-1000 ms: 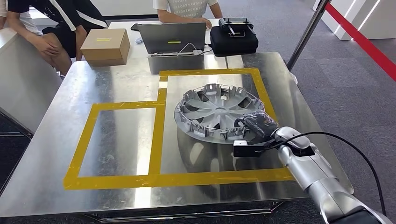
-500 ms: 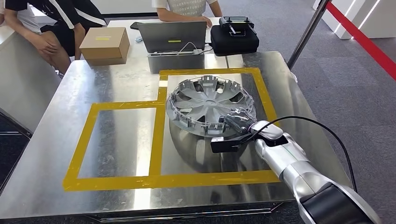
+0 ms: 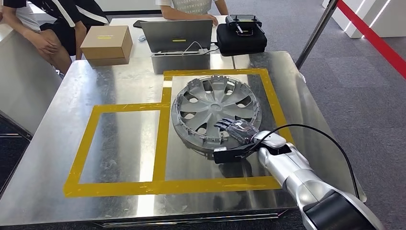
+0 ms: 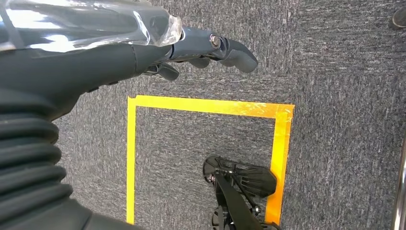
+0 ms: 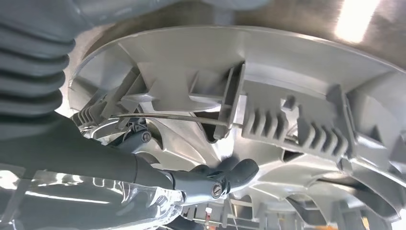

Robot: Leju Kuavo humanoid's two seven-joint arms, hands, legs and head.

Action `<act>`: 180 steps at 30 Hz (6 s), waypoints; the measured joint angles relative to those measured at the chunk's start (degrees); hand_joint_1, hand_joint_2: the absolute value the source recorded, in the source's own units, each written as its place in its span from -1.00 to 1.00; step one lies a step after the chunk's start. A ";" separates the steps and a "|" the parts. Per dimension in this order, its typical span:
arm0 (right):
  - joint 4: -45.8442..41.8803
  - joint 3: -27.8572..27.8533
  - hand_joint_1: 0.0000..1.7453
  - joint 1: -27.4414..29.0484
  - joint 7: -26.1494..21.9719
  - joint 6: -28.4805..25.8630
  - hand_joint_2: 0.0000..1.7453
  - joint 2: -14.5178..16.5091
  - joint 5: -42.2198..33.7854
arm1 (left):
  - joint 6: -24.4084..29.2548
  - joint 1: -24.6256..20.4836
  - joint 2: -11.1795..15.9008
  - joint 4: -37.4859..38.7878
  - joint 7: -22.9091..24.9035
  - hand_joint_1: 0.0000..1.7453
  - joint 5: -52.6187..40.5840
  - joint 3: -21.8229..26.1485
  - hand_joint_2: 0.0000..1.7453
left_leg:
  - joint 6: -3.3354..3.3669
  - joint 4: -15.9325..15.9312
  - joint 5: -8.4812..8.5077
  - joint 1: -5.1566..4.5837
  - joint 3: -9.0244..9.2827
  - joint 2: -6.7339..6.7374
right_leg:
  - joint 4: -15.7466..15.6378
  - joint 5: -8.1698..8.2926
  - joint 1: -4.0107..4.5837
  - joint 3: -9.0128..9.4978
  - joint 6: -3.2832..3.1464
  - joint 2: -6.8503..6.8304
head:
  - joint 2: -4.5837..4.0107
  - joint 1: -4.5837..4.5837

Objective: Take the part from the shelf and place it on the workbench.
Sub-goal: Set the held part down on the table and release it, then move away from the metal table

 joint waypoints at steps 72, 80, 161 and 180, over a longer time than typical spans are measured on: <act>-67.94 -58.94 -1.00 64.73 -13.59 -9.58 -1.00 1.36 -38.24 | 0.61 0.33 -4.38 -0.45 -3.22 -1.00 3.69 5.32 -1.00 | 1.65 -3.17 -2.10 -1.06 4.64 -0.14 | -1.37 4.69 -0.31 -3.64 0.39 -1.21 | 0.01 0.24; -56.67 -61.52 -1.00 63.77 -13.59 -7.22 -1.00 2.42 -38.37 | 0.04 0.70 -5.14 -0.07 -4.79 -1.00 2.71 5.33 -1.00 | 2.83 -3.73 3.69 -0.62 -0.78 0.55 | 13.28 -6.52 -0.78 -6.39 2.72 -1.14 | 0.01 0.58; 15.02 -68.26 -1.00 46.59 8.18 -0.21 -1.00 3.18 -21.39 | -1.37 -0.75 -7.34 0.81 -3.69 -1.00 -1.09 3.31 -1.00 | -0.95 5.66 0.00 0.49 -0.16 -0.14 | -3.19 3.01 -0.53 -0.74 -0.16 -1.80 | 0.00 0.49; 15.19 -72.90 -1.00 45.88 16.28 9.54 0.00 2.79 -26.36 | -1.42 -0.94 -7.49 0.85 -0.68 -1.00 -1.12 3.31 1.00 | 1.43 -1.71 7.86 -0.80 -5.39 0.58 | -5.98 -4.14 -0.25 10.96 0.72 -1.36 | 0.00 0.82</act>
